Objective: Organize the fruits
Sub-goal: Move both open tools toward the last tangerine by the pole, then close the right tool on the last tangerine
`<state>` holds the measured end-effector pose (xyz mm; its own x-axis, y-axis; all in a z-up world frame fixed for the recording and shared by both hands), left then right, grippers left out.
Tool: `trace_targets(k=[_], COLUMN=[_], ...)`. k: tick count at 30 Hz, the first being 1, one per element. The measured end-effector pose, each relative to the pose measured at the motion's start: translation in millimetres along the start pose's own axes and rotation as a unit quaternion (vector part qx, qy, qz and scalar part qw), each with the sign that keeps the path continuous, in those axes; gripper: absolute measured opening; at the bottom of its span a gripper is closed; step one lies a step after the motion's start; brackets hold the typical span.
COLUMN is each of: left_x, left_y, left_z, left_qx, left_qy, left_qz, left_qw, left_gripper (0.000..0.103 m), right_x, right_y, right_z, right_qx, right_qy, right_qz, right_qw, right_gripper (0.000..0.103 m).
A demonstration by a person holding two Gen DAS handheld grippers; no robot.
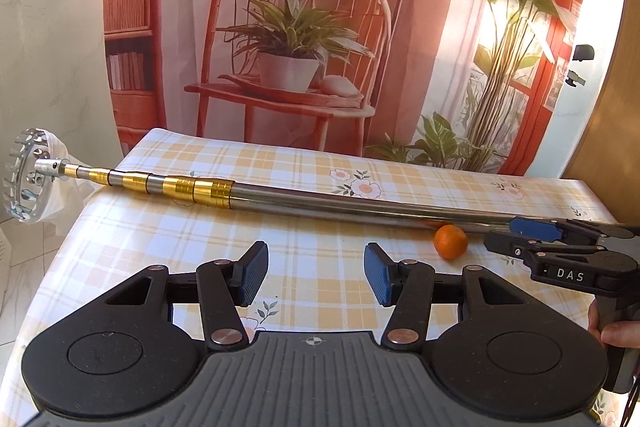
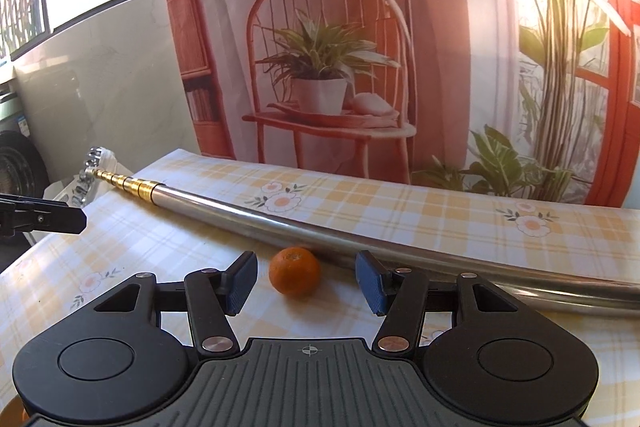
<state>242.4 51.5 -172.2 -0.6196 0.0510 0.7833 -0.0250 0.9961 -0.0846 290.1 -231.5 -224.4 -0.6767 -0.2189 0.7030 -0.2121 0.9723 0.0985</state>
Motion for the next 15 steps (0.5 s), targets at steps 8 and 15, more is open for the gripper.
trace_targets(k=[8,15], left_x=[-22.1,-30.3], left_y=[0.2,-2.1], left_z=[5.5,11.5], left_qx=[0.002,0.001], left_qy=[0.027,0.066], left_qz=[0.022,0.035], left_qw=[0.9994,0.9972], left_gripper=[0.056,0.056], right_x=[-30.4,-44.0], right_y=[3.2,6.2], right_z=[-6.2,-7.7], right_qx=[0.025,0.036], right_qy=[0.022,0.045], right_qz=[-0.003,-0.004], right_qw=[0.999,0.998], right_gripper=[0.052,0.045])
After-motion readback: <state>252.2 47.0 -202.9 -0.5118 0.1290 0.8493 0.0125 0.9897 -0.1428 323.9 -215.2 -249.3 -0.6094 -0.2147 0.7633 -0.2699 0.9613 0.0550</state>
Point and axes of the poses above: each gripper's, at about its wrist camera, not at the fingertips, and x roughly against the way its jaws point, y to its left, z to its underside, the point moved 1 cm from there along -x, roughly the way its jaws point, and after that the axes turned 14 degrees about y, right-handed, at the moved point
